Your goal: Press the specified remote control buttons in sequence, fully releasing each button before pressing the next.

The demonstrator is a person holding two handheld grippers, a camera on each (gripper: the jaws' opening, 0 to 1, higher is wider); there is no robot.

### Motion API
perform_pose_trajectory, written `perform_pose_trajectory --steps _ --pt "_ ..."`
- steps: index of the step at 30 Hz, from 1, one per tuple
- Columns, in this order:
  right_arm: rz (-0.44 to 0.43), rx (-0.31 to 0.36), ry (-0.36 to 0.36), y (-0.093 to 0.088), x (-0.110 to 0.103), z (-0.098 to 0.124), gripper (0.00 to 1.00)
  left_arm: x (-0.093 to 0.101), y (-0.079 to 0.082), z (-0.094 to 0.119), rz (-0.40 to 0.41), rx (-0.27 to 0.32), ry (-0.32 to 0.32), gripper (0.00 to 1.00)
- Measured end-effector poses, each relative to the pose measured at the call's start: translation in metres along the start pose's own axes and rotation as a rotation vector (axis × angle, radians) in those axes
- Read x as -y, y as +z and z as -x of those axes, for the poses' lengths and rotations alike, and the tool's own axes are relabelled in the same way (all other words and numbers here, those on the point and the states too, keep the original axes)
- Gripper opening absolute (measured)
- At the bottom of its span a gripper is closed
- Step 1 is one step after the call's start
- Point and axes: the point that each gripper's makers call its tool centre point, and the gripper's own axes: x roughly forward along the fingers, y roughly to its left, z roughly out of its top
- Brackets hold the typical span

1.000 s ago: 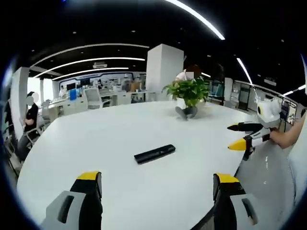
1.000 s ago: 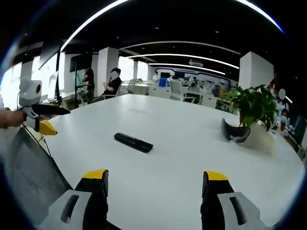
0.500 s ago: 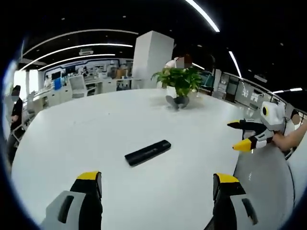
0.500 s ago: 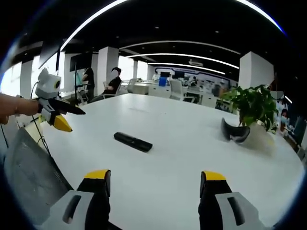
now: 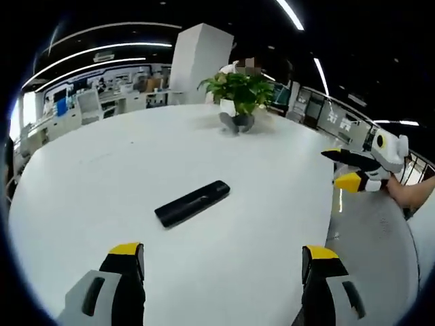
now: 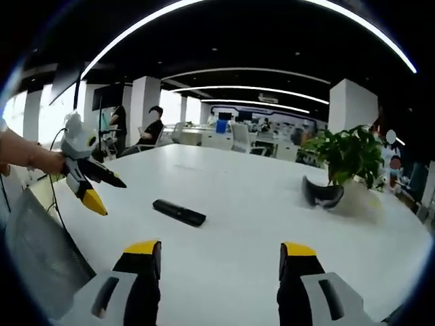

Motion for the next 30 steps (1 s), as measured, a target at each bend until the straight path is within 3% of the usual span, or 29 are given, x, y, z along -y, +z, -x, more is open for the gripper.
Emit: perform_pose_trajectory --steps 4,7,18,26,30 --pt "0.015 -0.008 0.013 -0.001 -0.005 -0.002 0.68 0.002 0.006 -0.012 -0.052 -0.015 -0.019 1.00" --pt "0.026 -0.030 0.029 -0.003 -0.009 -0.003 0.64 0.003 0.010 -0.020 -0.125 -0.017 -0.074 0.96" --pt "0.021 -0.062 0.058 -0.007 -0.015 -0.004 0.48 -0.033 0.017 -0.053 -0.134 -0.068 -0.126 0.86" --pt "0.039 -0.091 0.046 -0.012 -0.013 -0.003 0.45 -0.047 0.014 -0.085 -0.108 -0.132 -0.178 0.75" --pt "0.048 -0.105 0.042 -0.015 -0.011 -0.003 0.43 -0.055 0.014 -0.096 -0.224 -0.188 -0.183 0.74"
